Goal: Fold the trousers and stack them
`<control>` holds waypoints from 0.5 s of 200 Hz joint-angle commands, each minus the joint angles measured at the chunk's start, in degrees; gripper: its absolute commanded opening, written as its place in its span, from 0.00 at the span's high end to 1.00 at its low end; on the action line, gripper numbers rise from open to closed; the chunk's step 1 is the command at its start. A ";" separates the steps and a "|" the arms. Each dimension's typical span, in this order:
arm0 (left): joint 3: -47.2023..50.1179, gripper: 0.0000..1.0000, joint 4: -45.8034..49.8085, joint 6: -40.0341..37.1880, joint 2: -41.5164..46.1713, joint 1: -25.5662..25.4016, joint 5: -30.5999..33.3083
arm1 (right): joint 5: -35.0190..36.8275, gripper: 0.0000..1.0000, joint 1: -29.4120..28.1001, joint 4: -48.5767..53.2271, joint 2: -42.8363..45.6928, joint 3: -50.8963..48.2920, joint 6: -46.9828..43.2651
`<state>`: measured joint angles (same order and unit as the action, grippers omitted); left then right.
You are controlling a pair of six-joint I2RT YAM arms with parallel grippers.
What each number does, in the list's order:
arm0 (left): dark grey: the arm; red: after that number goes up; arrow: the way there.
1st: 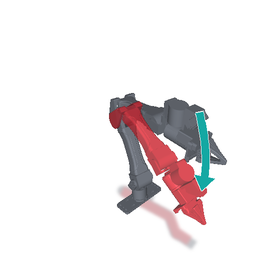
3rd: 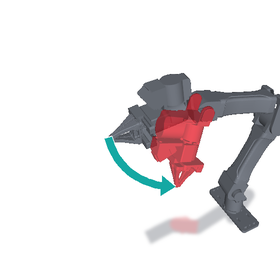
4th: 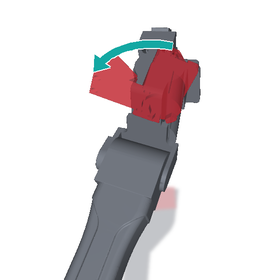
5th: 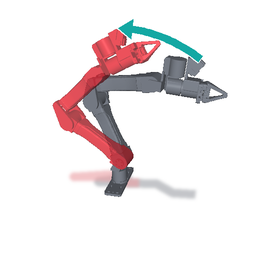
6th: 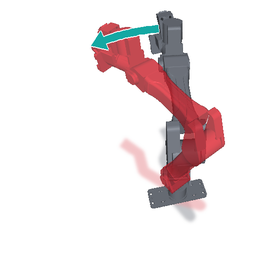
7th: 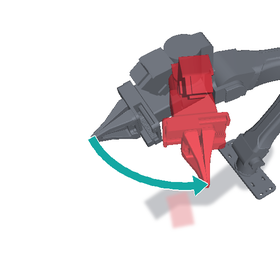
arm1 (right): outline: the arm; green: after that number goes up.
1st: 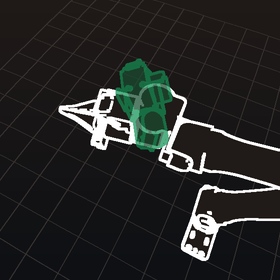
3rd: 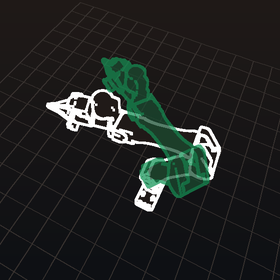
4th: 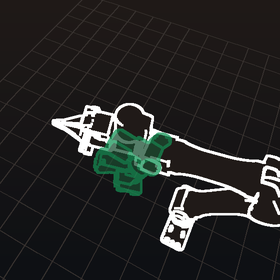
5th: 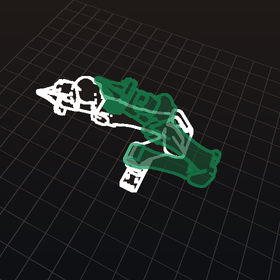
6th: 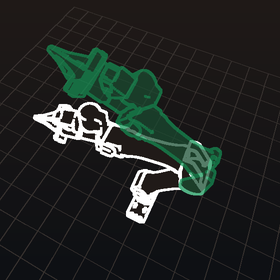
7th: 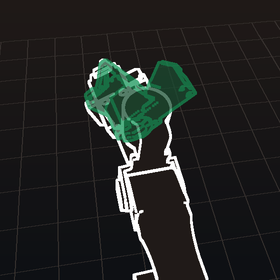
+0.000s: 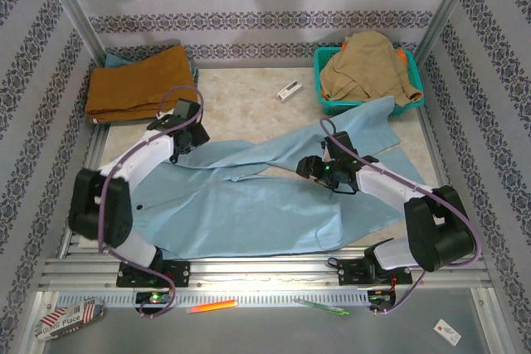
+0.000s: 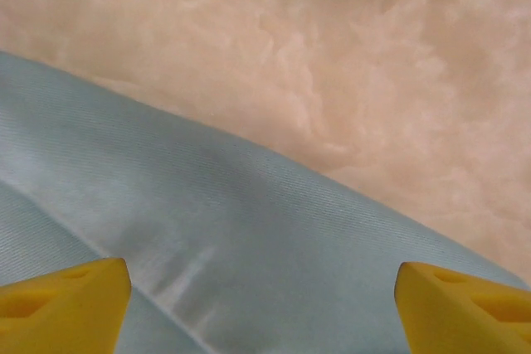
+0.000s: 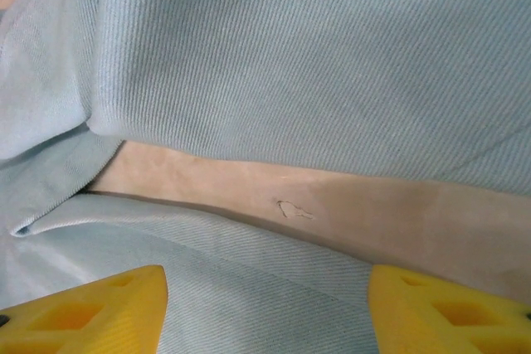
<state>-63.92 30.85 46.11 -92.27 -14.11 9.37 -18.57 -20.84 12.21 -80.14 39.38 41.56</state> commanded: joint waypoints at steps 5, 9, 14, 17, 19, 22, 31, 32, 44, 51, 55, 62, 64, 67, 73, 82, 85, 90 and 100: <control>-0.12 0.21 2.05 -0.68 -3.44 0.32 -4.86 | -0.86 0.35 0.49 -0.16 0.36 0.06 -1.46; 0.31 0.22 1.50 -0.24 -3.36 0.31 -5.75 | -0.77 0.35 0.59 -0.21 0.34 -0.07 -1.59; 0.80 0.23 1.16 0.58 -3.13 0.25 -6.66 | -0.69 0.35 0.78 -0.19 0.25 -0.24 -1.56; 1.09 0.23 1.14 1.18 -2.91 0.25 -7.03 | -0.68 0.35 0.88 -0.31 0.19 -0.38 -1.55; 1.26 0.23 1.14 1.55 -2.74 0.18 -7.20 | -0.68 0.35 0.93 -0.29 0.21 -0.47 -1.52; 1.57 0.23 1.14 2.19 -2.41 0.09 -7.37 | -0.64 0.35 1.06 -0.39 0.09 -0.59 -1.55; 2.69 0.23 1.14 3.68 -1.36 -0.28 -7.76 | -0.76 0.35 1.27 -0.73 0.08 -1.00 -1.51; 2.85 0.23 1.10 3.83 -1.22 -0.29 -7.81 | -0.77 0.35 1.26 -0.75 0.07 -1.03 -1.50; 4.69 0.22 0.64 6.45 0.24 -0.81 -8.48 | -0.77 0.35 1.55 -0.96 -0.08 -1.27 -1.58; 6.01 0.22 -0.33 8.02 0.83 -1.02 -9.69 | -0.68 0.35 1.59 -1.10 -0.18 -1.32 -1.58; 6.72 0.22 -0.90 8.81 0.98 -1.02 -10.28 | -0.65 0.35 1.54 -1.13 -0.22 -1.32 -1.55; 7.80 0.22 -1.56 10.52 0.99 -1.08 -11.18 | -0.60 0.35 1.59 -1.15 -0.41 -1.24 -1.55; 8.06 0.22 -1.82 10.98 0.96 -1.16 -11.40 | -0.66 0.35 1.59 -1.14 -0.44 -1.23 -1.57; 8.40 0.23 -2.26 11.60 0.81 -1.14 -11.83 | -0.68 0.35 1.64 -1.13 -0.48 -1.16 -1.57; 9.06 0.23 -3.14 12.48 0.49 -1.17 -12.77 | -0.63 0.35 1.60 -1.23 -0.52 -1.14 -1.57; 9.70 0.24 -4.21 13.95 -0.17 -1.26 -13.77 | -0.58 0.35 1.61 -1.32 -0.55 -1.14 -1.48; 9.81 0.24 -4.55 14.39 -0.39 -1.24 -13.94 | -0.62 0.35 1.61 -1.34 -0.48 -1.15 -1.48; 10.11 0.25 -5.29 14.92 -0.60 -1.32 -14.13 | -0.59 0.35 1.63 -1.33 -0.43 -1.14 -1.48; 10.41 0.28 -6.62 15.57 -1.04 -1.43 -13.51 | -0.50 0.35 1.64 -1.36 -0.24 -1.28 -1.48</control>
<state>-54.76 28.56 55.90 -92.33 -14.92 -2.11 -18.81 -19.59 11.70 -80.20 38.83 41.34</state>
